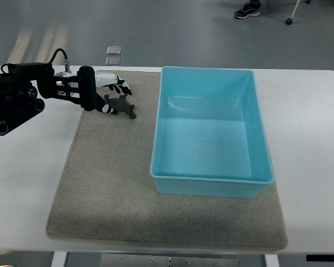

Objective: Place brown hippo in blue box with left hand
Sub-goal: 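Lower the left hand onto the brown hippo and wrap fingers around it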

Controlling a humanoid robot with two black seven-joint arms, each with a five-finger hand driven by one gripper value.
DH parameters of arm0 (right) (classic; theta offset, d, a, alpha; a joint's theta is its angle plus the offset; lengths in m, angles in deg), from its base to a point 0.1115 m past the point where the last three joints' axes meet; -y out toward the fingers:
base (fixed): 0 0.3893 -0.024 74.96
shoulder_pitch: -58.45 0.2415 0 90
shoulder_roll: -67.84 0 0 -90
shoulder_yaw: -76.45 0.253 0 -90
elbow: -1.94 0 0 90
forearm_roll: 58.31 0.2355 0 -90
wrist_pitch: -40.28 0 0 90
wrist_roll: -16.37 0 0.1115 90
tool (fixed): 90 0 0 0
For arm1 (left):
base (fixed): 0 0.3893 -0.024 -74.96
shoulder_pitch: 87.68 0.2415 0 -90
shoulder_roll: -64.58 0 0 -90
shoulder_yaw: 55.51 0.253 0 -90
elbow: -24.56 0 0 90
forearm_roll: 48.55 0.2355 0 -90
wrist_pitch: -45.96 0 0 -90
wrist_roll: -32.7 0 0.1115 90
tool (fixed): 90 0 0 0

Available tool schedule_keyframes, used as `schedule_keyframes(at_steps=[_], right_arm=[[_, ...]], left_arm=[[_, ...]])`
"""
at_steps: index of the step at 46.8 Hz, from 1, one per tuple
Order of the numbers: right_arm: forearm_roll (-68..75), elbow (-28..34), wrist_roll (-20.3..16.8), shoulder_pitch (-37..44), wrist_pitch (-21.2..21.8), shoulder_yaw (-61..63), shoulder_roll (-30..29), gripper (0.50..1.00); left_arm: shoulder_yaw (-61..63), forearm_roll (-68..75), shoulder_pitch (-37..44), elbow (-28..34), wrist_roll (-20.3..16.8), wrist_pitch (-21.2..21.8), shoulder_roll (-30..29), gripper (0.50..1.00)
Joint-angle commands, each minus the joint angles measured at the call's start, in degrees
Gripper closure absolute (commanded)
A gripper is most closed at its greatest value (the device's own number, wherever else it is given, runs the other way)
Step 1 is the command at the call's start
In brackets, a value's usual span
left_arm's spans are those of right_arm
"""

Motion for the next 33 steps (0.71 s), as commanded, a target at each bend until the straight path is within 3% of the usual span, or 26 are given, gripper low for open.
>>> schedule_keyframes(at_steps=[1, 9, 33], right_arm=[[0.0, 0.0, 0.0, 0.0, 0.0, 0.0, 0.0, 0.564], [0.0, 0.0, 0.0, 0.0, 0.0, 0.0, 0.0, 0.564], [0.0, 0.0, 0.0, 0.0, 0.0, 0.0, 0.0, 0.564]], left_arm=[[0.0, -0.1, 0.2, 0.2, 0.0, 0.0, 0.1, 0.645], [-0.1, -0.7, 0.0, 0.5, 0.3, 0.1, 0.4, 0.579], [0.0, -0.5, 0.5, 1.0, 0.2, 0.0, 2.5, 0.587]])
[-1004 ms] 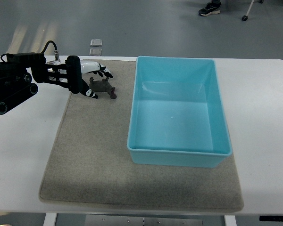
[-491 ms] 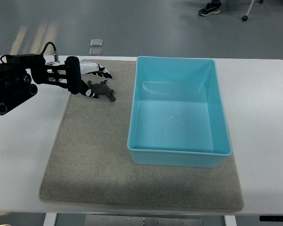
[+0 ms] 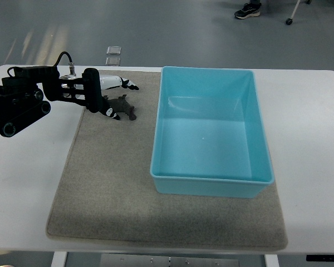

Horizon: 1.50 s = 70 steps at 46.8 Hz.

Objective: Place brown hippo in blue box with left hand
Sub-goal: 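Lower the left hand onto the brown hippo and wrap fingers around it, then close the left hand fingers firmly around the brown hippo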

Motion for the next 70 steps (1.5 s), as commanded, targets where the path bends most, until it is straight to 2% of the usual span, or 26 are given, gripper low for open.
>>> schedule_keyframes(at_steps=[1, 22, 35, 59, 70], right_arm=[[0.0, 0.0, 0.0, 0.0, 0.0, 0.0, 0.0, 0.564], [0.0, 0.0, 0.0, 0.0, 0.0, -0.1, 0.0, 0.564], [0.0, 0.0, 0.0, 0.0, 0.0, 0.0, 0.0, 0.564], [0.0, 0.0, 0.0, 0.0, 0.0, 0.0, 0.0, 0.564], [0.0, 0.0, 0.0, 0.0, 0.0, 0.0, 0.0, 0.564]], left_arm=[[0.1, 0.6, 0.0, 0.0, -0.1, 0.0, 0.2, 0.589], [2.5, 4.8, -0.5, 0.1, 0.0, 0.1, 0.3, 0.600], [2.4, 6.4, -0.9, -0.2, 0.0, 0.9, 0.7, 0.636], [2.4, 6.7, -3.0, -0.2, -0.1, 0.2, 0.1, 0.621], [2.6, 6.8, -2.6, 0.0, -0.1, 0.1, 0.1, 0.634]])
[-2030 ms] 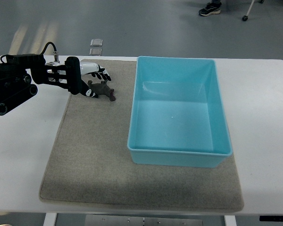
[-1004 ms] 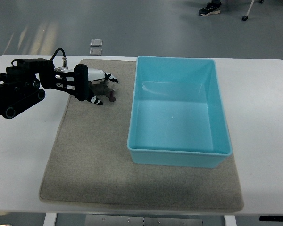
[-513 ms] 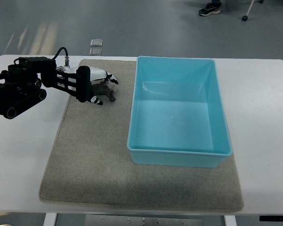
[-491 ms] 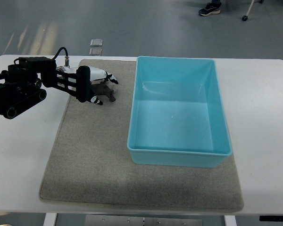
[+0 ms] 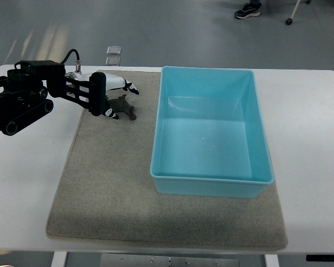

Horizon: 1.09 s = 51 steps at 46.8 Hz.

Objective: Place brown hippo in blue box with left hand
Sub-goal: 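Close the left hand fingers firmly around the brown hippo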

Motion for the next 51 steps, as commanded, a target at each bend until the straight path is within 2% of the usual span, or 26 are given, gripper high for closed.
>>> schedule_keyframes(at_steps=[1, 6, 13, 19, 25, 51], right_arm=[[0.0, 0.0, 0.0, 0.0, 0.0, 0.0, 0.0, 0.564], [0.0, 0.0, 0.0, 0.0, 0.0, 0.0, 0.0, 0.564], [0.0, 0.0, 0.0, 0.0, 0.0, -0.1, 0.0, 0.564], [0.0, 0.0, 0.0, 0.0, 0.0, 0.0, 0.0, 0.564], [0.0, 0.0, 0.0, 0.0, 0.0, -0.1, 0.0, 0.564], [0.0, 0.0, 0.0, 0.0, 0.0, 0.0, 0.0, 0.564]], left_arm=[[0.0, 0.0, 0.0, 0.2, 0.0, 0.0, 0.0, 0.636], [0.6, 0.0, 0.0, 0.2, 0.1, 0.1, 0.1, 0.711], [0.8, 0.0, -0.1, 0.3, 0.3, 0.2, 0.0, 0.774], [0.7, 0.0, -0.1, 0.4, 0.8, 0.3, 0.0, 0.906], [0.7, 0.0, -0.2, 0.5, 0.9, 0.5, 0.0, 1.000], [-0.5, -0.9, -2.5, 0.0, 0.9, 1.2, 0.0, 1.000]])
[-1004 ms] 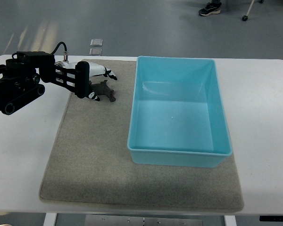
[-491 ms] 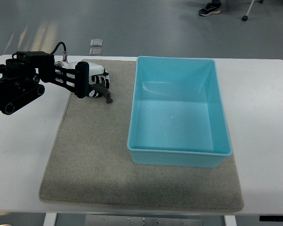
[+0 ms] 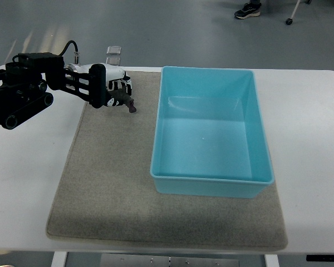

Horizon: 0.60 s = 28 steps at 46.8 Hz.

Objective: Place brown hippo in blue box with left hand
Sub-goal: 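Close the left hand fingers firmly around the brown hippo, then lift the hippo with the left hand and carry it over the blue box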

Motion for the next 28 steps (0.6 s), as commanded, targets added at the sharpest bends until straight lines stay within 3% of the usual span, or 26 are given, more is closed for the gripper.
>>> schedule_keyframes(at_steps=[1, 28], right_arm=[[0.0, 0.0, 0.0, 0.0, 0.0, -0.1, 0.0, 0.564], [0.0, 0.0, 0.0, 0.0, 0.0, -0.1, 0.0, 0.564]], left_arm=[[-0.2, -0.1, -0.7, -0.4, 0.0, 0.1, -0.1, 1.000], [-7.1, -0.1, -5.6, -7.0, 0.0, 1.0, -2.8, 1.000]])
